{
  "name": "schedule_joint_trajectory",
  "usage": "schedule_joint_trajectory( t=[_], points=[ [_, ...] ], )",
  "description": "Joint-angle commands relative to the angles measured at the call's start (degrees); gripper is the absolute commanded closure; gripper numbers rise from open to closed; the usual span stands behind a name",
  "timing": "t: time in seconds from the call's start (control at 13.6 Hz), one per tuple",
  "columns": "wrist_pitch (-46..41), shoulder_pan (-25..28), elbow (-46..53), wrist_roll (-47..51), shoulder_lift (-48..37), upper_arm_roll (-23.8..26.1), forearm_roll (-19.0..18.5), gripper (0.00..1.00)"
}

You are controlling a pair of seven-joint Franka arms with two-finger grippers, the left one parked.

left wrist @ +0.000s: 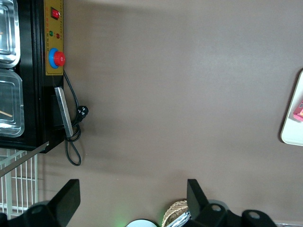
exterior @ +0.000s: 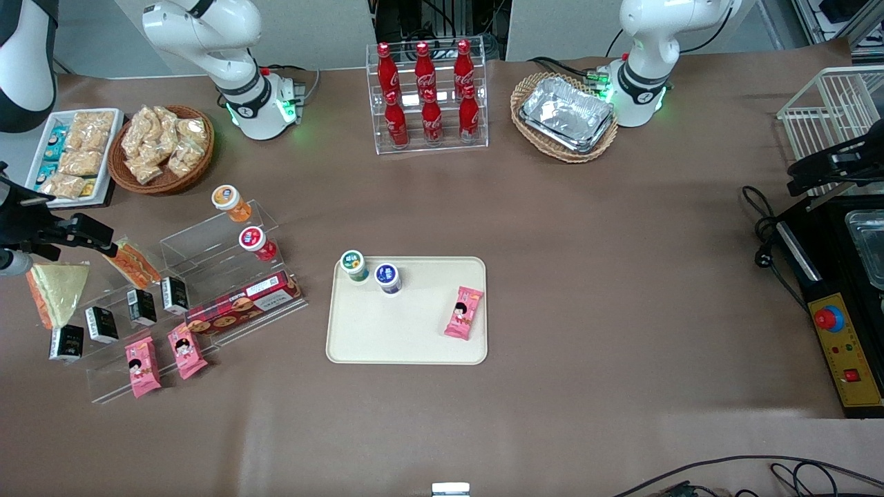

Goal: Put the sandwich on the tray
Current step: 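Move the right gripper toward the wrapped orange-and-green sandwich on the display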

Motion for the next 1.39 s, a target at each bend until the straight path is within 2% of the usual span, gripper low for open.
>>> schedule_joint_trajectory(
  t=[0.0, 0.15, 0.51, 0.73, 0.95, 1.32],
  points=[
    [0.4, -0.7, 0.1, -0.6, -0.4, -0.8, -1.2, 0.0],
    [0.7, -0.8, 0.1, -1.5, -0.5, -4.7, -1.3, 0.0],
    [1.8, -1.4, 0.0, -14.2, -0.5, -14.5, -0.1, 0.0],
    [5.5, -3.5, -0.6, -22.9, 0.7, -18.5, 1.1, 0.0],
    [9.9, -7.3, -2.4, -29.6, 2.6, -18.7, 3.0, 0.0],
    [14.8, -8.9, -6.4, -33.1, 4.6, -18.7, 6.0, 0.0]
  ],
)
